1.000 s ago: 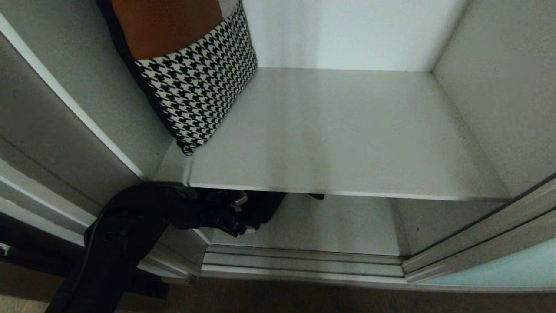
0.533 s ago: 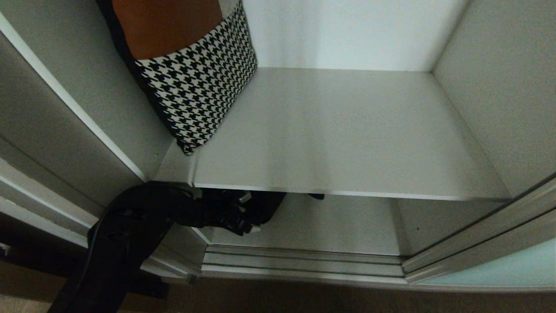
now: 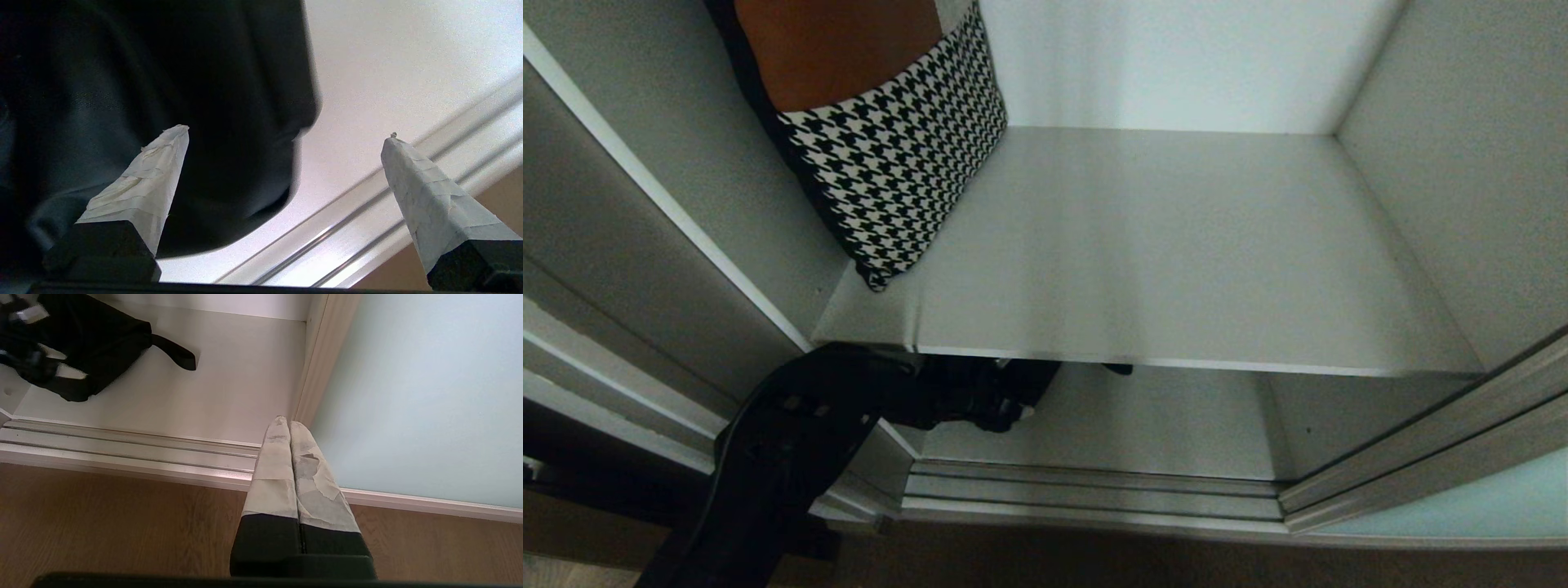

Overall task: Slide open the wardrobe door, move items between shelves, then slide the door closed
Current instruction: Place the bag on the higher shelf

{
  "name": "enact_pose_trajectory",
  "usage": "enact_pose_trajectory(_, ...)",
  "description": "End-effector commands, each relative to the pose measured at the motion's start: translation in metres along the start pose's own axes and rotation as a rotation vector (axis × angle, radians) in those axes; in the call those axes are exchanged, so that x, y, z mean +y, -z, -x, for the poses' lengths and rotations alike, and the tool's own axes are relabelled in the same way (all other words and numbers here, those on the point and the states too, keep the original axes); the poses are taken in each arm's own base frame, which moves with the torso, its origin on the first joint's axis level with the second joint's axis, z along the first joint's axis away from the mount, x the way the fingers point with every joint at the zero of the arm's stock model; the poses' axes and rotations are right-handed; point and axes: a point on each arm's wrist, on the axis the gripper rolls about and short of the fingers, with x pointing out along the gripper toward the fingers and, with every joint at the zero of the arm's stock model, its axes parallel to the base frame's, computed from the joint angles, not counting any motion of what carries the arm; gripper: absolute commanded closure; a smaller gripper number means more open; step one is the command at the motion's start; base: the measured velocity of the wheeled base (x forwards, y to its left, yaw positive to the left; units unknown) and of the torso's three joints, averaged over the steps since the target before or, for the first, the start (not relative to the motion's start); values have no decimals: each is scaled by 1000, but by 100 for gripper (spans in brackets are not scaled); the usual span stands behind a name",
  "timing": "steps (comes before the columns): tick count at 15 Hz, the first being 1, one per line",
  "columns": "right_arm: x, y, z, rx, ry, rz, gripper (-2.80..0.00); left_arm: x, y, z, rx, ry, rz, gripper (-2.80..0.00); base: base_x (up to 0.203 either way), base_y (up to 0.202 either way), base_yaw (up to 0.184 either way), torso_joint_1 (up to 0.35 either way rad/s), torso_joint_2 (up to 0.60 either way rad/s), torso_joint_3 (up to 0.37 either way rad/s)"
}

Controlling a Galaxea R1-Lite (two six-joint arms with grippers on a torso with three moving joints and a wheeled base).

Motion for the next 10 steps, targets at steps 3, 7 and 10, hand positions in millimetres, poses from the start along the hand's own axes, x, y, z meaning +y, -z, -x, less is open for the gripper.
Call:
enact_pose_trajectory(3, 0, 0, 0, 1, 0, 0, 0, -17, -4, -14, 8, -92, -7, -280, 0, 0, 0, 0, 0, 0)
enact_pose_trajectory(7, 0, 0, 0, 1, 0, -1, 0, -21, -7, -19, 12, -205, -19, -280, 0, 0, 0, 0, 0, 0)
enact_pose_trajectory(10, 0, 0, 0, 0, 0, -1, 0, -20, -3, -21, 29, -246, -12, -280, 0, 0, 0, 0, 0, 0)
